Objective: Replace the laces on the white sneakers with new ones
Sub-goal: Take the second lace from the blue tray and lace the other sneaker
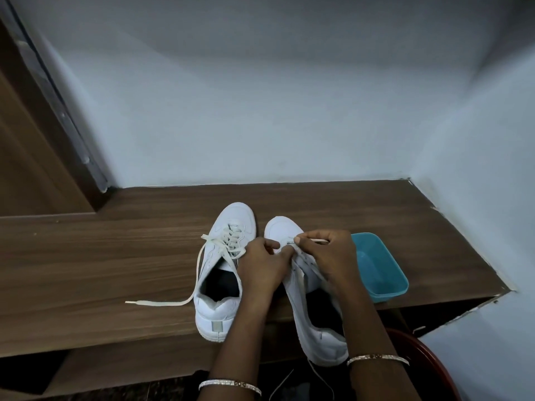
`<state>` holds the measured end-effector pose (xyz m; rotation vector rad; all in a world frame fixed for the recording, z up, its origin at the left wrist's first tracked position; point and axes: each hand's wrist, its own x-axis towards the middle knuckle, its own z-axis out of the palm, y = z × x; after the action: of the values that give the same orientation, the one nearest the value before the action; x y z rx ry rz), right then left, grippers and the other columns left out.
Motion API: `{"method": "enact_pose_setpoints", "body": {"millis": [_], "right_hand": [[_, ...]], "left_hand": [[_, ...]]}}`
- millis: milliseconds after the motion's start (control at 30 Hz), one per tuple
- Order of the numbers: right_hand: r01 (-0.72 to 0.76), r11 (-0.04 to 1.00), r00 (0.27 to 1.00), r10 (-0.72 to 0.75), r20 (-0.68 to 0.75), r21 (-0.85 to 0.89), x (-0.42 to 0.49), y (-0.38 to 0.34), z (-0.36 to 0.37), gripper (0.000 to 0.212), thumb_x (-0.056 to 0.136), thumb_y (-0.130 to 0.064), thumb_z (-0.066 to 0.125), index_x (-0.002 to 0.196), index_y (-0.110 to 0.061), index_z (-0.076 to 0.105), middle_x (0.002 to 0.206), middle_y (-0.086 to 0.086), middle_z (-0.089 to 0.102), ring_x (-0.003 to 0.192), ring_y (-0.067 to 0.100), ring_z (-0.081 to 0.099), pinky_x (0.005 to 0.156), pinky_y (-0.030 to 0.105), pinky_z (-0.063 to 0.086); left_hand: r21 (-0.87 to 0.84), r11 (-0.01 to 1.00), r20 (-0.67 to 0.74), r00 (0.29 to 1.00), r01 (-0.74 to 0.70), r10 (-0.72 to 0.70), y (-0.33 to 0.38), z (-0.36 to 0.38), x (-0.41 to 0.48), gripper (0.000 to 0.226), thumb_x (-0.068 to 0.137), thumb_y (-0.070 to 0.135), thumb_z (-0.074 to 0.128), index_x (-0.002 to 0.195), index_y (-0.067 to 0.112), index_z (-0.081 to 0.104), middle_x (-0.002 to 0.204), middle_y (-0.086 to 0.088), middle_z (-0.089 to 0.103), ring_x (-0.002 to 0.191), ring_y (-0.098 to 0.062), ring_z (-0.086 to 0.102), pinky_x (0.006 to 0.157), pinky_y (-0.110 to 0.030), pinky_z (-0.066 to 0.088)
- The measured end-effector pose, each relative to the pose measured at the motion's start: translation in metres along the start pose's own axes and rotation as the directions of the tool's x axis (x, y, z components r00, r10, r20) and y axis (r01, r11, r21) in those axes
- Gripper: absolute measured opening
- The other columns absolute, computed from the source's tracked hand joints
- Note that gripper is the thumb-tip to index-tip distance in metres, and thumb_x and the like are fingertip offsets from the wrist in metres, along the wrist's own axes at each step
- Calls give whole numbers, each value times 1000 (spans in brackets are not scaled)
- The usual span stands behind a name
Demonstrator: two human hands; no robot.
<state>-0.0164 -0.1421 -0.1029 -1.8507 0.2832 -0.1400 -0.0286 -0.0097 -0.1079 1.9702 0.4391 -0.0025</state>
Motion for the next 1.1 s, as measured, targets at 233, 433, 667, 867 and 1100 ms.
{"method": "enact_pose_setpoints", "body": {"millis": [233, 433, 667, 867, 1100], "right_hand": [[34, 983, 999, -34, 5, -183, 0, 1, 0, 5, 76, -24, 78, 71, -24, 78, 66, -10, 72, 69, 8, 69, 67, 28, 56], [66, 977, 996, -53, 70, -204, 2, 5, 3, 5, 78, -24, 80, 73, -22, 78, 66, -8, 73, 70, 12, 70, 74, 37, 59], [-16, 994, 998, 23, 67, -104, 0, 5, 3, 8, 78, -18, 81, 70, -18, 77, 68, -1, 74, 72, 15, 70, 76, 34, 57], [-103, 992, 994, 105, 26, -72, 2, 1, 10, 10, 77, -6, 77, 69, -12, 76, 71, 6, 74, 71, 16, 70, 66, 23, 56], [-206, 978, 977, 205, 58, 15, 8, 5, 11, 15, 77, 2, 70, 66, -7, 76, 74, 19, 74, 78, 40, 72, 76, 49, 60]], "left_hand": [[-76, 996, 86, 996, 38, -32, -5, -4, 4, 15, 80, 35, 68, 91, 25, 71, 84, 10, 72, 81, -9, 68, 83, -37, 57], [-118, 992, 140, 990, 37, -21, -6, -7, 8, 18, 81, 32, 72, 97, 25, 71, 93, 8, 72, 86, -7, 66, 79, -29, 55], [-133, 990, 119, 991, -50, 66, -17, -4, 10, 22, 81, 35, 57, 92, 30, 75, 94, 12, 74, 93, -11, 70, 89, -42, 57], [43, 982, -63, 981, -181, 184, -12, 4, 4, 13, 89, 17, 66, 98, 22, 74, 92, 10, 73, 85, -8, 66, 83, -28, 51], [105, 974, -81, 975, -199, 208, -11, 7, 7, 9, 87, 20, 71, 96, 22, 73, 86, 12, 70, 74, -4, 59, 72, -24, 44]]}}
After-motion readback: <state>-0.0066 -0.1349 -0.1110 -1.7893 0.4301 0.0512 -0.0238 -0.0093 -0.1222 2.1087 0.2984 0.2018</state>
